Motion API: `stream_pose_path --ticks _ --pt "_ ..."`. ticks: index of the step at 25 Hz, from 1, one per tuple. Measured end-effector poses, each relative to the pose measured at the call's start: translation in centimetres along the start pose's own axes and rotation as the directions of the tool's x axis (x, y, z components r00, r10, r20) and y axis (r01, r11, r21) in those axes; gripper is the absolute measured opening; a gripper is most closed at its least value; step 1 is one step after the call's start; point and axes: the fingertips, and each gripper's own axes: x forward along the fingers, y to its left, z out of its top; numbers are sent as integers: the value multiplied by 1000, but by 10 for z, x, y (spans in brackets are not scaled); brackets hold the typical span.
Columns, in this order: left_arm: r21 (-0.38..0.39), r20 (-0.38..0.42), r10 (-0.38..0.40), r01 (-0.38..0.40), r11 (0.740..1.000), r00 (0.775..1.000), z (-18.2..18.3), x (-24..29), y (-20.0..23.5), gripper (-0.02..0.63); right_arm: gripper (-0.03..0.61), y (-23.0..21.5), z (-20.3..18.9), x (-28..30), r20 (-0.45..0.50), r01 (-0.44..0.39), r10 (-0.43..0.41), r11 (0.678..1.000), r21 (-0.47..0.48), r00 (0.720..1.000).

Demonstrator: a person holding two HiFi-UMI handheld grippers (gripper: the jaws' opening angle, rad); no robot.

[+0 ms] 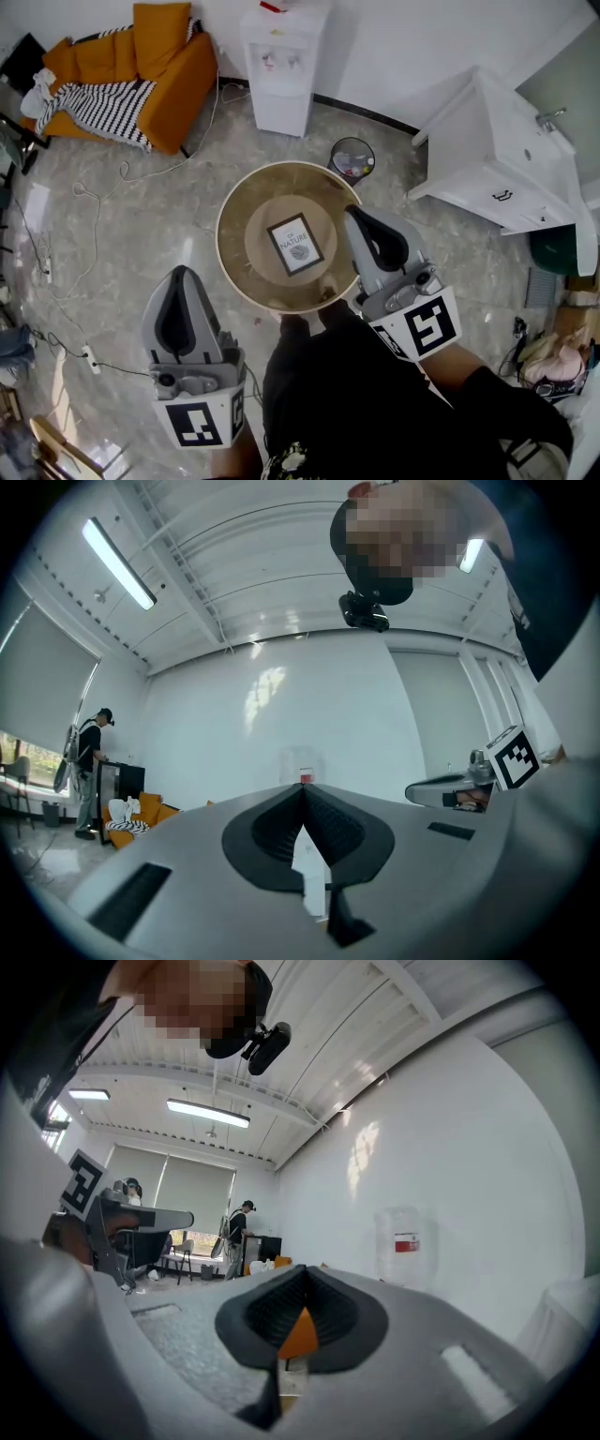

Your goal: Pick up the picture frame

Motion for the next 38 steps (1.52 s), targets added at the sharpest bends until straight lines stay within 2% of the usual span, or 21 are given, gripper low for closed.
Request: stream_pose_path --ticks 5,12,17,20,25,29,33,36,38 --pt "14 -24 64 -63 998 998 -5 14 -10 12 -3 -19 2 12 30 -63 63 998 -1 998" --pt "23 -66 109 -107 994 992 -12 40 -49 12 -3 -63 -7 19 33 -134 133 991 12 991" --pt "55 -76 161 -157 986 984 -23 51 -59 12 -3 -78 -26 26 15 -192 192 981 36 981" --pt "46 -97 177 -173 984 979 -37 55 -57 12 -3 -79 -43 32 -2 -214 215 975 56 977" --pt "20 -200 99 -97 995 975 -89 71 -60 12 -3 -74 -85 46 -51 -229 236 967 113 970" --pt "-42 -226 73 -84 996 971 -130 88 -56 12 -3 -71 -125 52 -120 -219 236 965 141 964" --pt "-85 -272 -26 3 996 962 -169 106 -71 12 -2 -71 -164 54 -212 -197 227 969 152 951" --pt "-139 -280 -44 4 990 959 -194 110 -73 12 -2 -67 -193 54 -254 -193 234 965 178 938" --pt "-149 -285 -53 10 989 957 -211 111 -73 12 -2 -61 -210 53 -270 -200 245 962 184 931"
